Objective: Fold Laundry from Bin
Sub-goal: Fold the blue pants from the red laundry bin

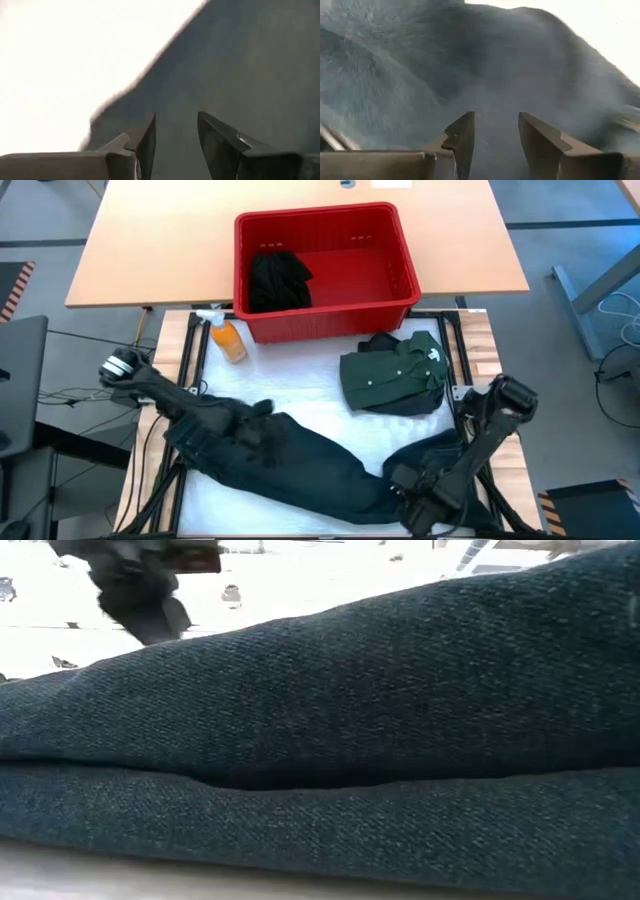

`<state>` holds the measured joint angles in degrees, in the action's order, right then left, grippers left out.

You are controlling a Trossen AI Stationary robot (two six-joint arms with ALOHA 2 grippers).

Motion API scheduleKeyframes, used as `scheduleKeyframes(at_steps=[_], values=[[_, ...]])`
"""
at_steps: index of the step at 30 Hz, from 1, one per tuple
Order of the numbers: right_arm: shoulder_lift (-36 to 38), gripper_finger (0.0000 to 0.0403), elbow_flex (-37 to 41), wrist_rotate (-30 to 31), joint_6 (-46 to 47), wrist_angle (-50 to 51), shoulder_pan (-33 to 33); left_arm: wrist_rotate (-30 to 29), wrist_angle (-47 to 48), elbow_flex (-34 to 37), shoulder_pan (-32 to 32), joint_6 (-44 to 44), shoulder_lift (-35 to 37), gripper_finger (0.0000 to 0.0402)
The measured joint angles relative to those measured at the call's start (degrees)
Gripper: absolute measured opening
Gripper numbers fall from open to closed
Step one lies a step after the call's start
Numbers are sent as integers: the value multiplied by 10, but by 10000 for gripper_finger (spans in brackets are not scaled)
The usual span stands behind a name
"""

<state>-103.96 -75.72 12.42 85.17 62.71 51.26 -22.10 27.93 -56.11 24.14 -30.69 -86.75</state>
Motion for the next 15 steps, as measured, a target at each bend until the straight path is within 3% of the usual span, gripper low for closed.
scheduleKeyframes(at_steps=[3, 5, 12, 15], values=[[43, 178, -13, 29, 18, 66, -2, -14, -60, -30, -41, 96, -44, 135], [71, 178, -13, 53, 43, 90, -6, 7, -63, -48, -70, 144, -79, 138], [110, 178, -14, 73, 80, 125, -6, 198, -77, -107, -134, 209, -178, 170], [110, 178, -13, 68, 124, 171, -1, 221, -83, -120, -135, 229, -210, 185]])
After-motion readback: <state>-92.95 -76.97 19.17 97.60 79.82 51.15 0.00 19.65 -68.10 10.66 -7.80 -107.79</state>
